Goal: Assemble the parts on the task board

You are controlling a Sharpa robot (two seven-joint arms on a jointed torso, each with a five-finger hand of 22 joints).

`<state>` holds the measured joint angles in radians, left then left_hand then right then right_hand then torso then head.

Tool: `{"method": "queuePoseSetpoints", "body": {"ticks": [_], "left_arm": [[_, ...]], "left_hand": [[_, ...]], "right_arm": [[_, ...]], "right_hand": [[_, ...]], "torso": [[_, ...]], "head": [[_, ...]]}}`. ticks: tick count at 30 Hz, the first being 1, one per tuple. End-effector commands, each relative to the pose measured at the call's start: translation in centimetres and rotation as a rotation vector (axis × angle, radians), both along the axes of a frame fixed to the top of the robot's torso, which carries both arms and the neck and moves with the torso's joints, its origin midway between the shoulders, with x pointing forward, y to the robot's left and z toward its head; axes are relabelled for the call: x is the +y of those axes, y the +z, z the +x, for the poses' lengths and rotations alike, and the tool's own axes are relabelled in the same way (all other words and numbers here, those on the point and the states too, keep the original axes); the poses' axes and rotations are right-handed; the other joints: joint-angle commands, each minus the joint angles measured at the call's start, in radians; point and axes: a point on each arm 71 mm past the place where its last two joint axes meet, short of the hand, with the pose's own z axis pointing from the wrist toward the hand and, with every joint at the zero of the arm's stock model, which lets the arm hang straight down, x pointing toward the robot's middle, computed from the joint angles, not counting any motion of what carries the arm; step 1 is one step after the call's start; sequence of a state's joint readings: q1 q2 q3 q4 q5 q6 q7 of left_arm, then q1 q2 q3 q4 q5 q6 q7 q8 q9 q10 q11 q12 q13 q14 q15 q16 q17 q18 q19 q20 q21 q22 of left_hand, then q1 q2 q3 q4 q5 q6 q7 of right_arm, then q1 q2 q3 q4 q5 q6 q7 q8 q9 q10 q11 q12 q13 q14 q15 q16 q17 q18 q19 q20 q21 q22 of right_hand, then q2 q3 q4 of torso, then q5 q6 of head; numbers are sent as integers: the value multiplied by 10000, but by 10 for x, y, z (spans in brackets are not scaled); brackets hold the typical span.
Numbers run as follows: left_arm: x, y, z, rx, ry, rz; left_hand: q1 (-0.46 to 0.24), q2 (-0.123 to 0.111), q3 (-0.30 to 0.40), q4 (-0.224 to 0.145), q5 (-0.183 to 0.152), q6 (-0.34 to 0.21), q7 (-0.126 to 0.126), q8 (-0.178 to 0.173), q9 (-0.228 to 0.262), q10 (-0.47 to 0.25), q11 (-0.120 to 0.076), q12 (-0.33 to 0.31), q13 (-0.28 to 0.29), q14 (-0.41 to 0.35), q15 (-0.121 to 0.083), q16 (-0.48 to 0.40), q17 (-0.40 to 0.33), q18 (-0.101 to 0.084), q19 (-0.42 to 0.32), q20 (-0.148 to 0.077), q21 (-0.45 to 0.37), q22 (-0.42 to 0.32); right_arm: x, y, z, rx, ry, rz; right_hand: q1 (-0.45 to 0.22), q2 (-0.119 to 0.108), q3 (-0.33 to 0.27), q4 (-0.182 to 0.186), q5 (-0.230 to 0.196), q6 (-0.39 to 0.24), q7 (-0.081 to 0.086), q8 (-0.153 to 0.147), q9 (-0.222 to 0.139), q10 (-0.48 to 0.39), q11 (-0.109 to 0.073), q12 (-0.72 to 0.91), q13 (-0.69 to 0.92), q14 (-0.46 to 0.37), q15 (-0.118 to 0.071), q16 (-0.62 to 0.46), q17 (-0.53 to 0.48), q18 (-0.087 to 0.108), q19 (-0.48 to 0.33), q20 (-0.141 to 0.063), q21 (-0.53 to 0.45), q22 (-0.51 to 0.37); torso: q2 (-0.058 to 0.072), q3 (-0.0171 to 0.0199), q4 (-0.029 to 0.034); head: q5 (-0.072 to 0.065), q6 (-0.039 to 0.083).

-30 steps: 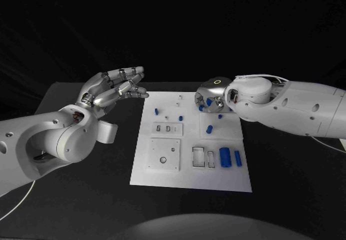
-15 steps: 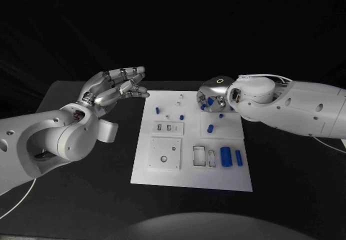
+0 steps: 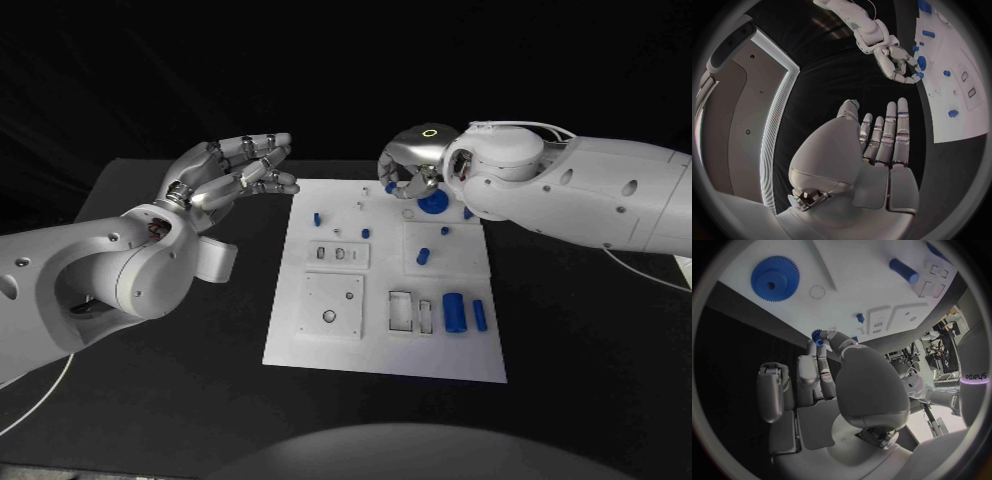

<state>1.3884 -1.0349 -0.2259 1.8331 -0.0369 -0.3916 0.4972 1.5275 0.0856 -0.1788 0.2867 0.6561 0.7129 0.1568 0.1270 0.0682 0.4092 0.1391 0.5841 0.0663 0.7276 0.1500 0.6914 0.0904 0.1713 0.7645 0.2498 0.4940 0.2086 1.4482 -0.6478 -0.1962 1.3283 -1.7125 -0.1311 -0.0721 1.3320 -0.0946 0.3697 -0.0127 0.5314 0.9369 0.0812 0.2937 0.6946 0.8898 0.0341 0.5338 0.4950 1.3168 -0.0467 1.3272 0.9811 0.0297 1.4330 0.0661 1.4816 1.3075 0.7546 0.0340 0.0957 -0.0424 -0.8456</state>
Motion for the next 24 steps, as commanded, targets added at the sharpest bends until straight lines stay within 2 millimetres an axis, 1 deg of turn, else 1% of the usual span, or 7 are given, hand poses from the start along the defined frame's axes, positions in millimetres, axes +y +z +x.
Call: {"method": "queuePoseSetpoints", "body": {"ticks": [1, 6, 10, 12, 15, 18, 24], "left_arm": [[-3, 1, 0, -36, -204, -38], [-5, 0, 0, -16, -232, -29], [-3, 1, 0, -118, -196, -65], [-3, 2, 0, -164, -169, -73], [-2, 2, 0, -187, -155, -72], [-3, 2, 0, -182, -172, -71], [-4, 1, 1, -161, -206, -68]], "left_hand": [[111, 30, 76, 13, 68, 37, 2, 64, 11, 37, 47, 50, -7, -75, -14, 21, -16, 36, -54, -16, -50, -13], [120, 30, 81, 13, 71, 37, 2, 66, 11, 38, 47, 53, -8, -76, -14, 22, -18, 36, -58, -15, -51, -13], [139, 31, 90, 13, 80, 38, 1, 70, 10, 45, 51, 59, -7, -78, -13, 23, -23, 36, -67, -13, -54, -15], [145, 26, 90, 13, 85, 38, 0, 72, 10, 49, 52, 63, -7, -77, -13, 24, -24, 36, -69, -13, -54, -15], [153, 19, 91, 13, 93, 39, 0, 74, 10, 55, 54, 68, -7, -75, -13, 27, -26, 37, -73, -12, -54, -15], [165, 13, 95, 15, 112, 40, 0, 79, 9, 65, 57, 77, -6, -74, -13, 30, -30, 38, -79, -11, -55, -16], [169, 11, 97, 16, 118, 40, 1, 80, 9, 68, 59, 79, -6, -74, -13, 31, -32, 38, -81, -10, -55, -16]], "right_arm": [[5, 3, 7, 273, -18, 422], [10, 5, 19, 439, -273, 473], [16, 4, 30, 539, -474, 490], [18, 2, 34, 614, -554, 505], [21, -1, 37, 715, -624, 548], [24, -2, 39, 758, -634, 626], [28, -3, 40, 821, -585, 681]], "right_hand": [[2, 62, 66, -18, 12, -104, 20, -83, -38, 115, -24, -63, -24, 73, 0, 31, 12, 85, 72, 8, 35, 1603], [-20, 53, 99, 2, -3, -165, 39, -190, -97, 96, 8, -169, -62, 76, 21, 16, 1, 84, 79, 18, 32, 1611], [-26, 53, 120, 10, -3, -191, 53, -245, -130, 95, 24, -219, -80, 72, 31, 6, -8, 85, 72, 28, 23, 1608], [-36, 49, 132, 19, -11, -213, 61, -290, -159, 98, 36, -255, -92, 71, 40, 3, -6, 85, 70, 35, 20, 1608], [-43, 45, 160, 29, -21, -249, 74, -369, -213, 93, 56, -320, -115, 60, 56, -12, -24, 88, 60, 48, 8, 1603], [-45, 38, 177, 33, -36, -269, 83, -423, -252, 95, 65, -363, -130, 50, 65, -23, -38, 91, 50, 57, -2, 1598], [-46, 29, 209, 39, -80, -296, 95, -527, -329, 125, 78, -433, -153, 44, 77, -34, -47, 92, 46, 71, -11, 1599]], "torso": [[41, -14, 52], [58, -36, 105], [90, -35, 63], [95, -39, 73], [84, -37, 123], [85, -32, 149], [74, -45, 143]], "head": [[-21, 32], [-71, 119], [-8, 183], [-19, 210], [-67, 197], [-78, 198], [-67, 220]]}}
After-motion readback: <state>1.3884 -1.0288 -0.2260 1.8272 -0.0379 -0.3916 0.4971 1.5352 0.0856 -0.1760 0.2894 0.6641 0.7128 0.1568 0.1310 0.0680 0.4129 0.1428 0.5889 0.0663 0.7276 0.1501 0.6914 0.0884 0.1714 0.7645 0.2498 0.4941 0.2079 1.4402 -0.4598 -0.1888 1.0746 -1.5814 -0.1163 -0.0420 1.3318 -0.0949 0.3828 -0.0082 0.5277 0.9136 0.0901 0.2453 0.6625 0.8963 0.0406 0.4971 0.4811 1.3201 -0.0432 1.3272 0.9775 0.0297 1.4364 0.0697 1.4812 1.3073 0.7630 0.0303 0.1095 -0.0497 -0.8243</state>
